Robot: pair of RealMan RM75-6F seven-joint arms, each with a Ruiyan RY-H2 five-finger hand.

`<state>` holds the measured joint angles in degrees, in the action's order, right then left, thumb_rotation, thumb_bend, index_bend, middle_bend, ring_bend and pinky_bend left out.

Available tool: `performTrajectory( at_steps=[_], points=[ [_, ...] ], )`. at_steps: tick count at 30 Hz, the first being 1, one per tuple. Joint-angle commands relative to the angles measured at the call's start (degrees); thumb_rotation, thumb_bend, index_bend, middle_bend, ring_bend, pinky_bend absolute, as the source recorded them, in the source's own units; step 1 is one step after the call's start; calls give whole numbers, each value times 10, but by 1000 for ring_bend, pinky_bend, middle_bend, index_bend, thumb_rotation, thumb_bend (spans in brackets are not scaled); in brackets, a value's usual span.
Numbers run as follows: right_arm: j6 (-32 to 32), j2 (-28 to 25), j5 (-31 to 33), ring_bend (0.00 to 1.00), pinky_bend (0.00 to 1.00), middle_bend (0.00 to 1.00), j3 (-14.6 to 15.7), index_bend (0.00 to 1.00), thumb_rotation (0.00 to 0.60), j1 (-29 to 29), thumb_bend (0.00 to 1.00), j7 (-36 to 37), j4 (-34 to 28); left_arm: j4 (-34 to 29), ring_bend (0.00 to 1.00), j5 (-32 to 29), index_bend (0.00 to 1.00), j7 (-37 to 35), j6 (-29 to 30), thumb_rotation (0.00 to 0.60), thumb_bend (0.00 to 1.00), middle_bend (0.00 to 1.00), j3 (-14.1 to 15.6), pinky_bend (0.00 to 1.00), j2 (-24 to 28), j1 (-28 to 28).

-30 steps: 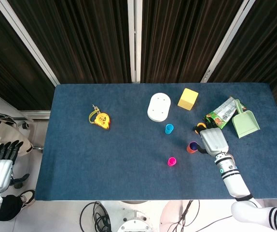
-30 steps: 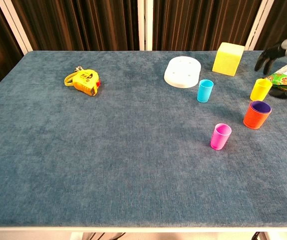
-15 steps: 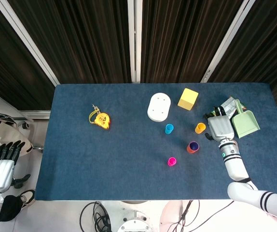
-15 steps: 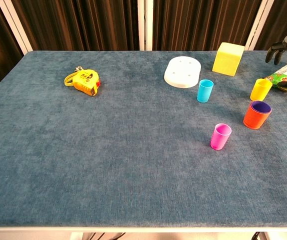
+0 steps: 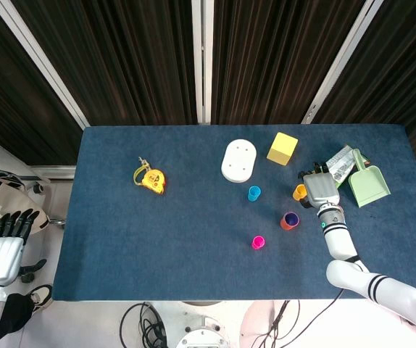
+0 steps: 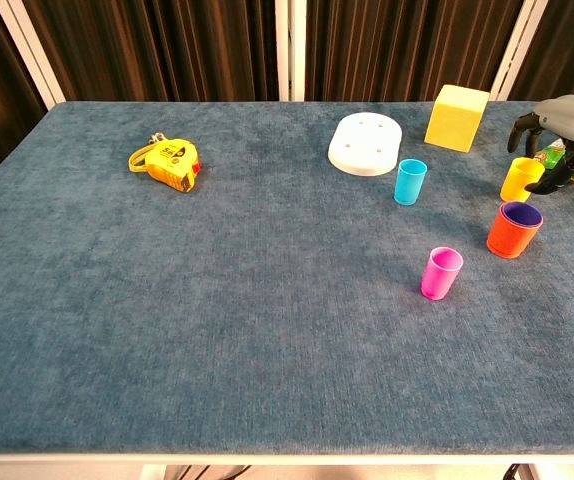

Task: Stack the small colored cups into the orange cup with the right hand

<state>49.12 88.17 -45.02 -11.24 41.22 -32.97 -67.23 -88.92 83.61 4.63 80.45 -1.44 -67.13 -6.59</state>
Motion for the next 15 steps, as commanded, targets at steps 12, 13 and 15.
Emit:
performTrajectory(
  at_steps=[12,13,15],
  points=[
    [31,18,-13,131,0,470,4,522,600,-3,260,10,14,-2,0,-3,63,4,0,600,81,37,0,0,0,0],
    [34,15,-16,131,0,470,3,523,600,-4,260,12,8,-2,0,-3,63,3,0,600,81,37,0,0,0,0],
    [46,2,-26,131,0,471,0,523,600,-8,260,18,-15,-1,0,-3,63,2,1,600,81,37,1,0,0,1]
  ],
)
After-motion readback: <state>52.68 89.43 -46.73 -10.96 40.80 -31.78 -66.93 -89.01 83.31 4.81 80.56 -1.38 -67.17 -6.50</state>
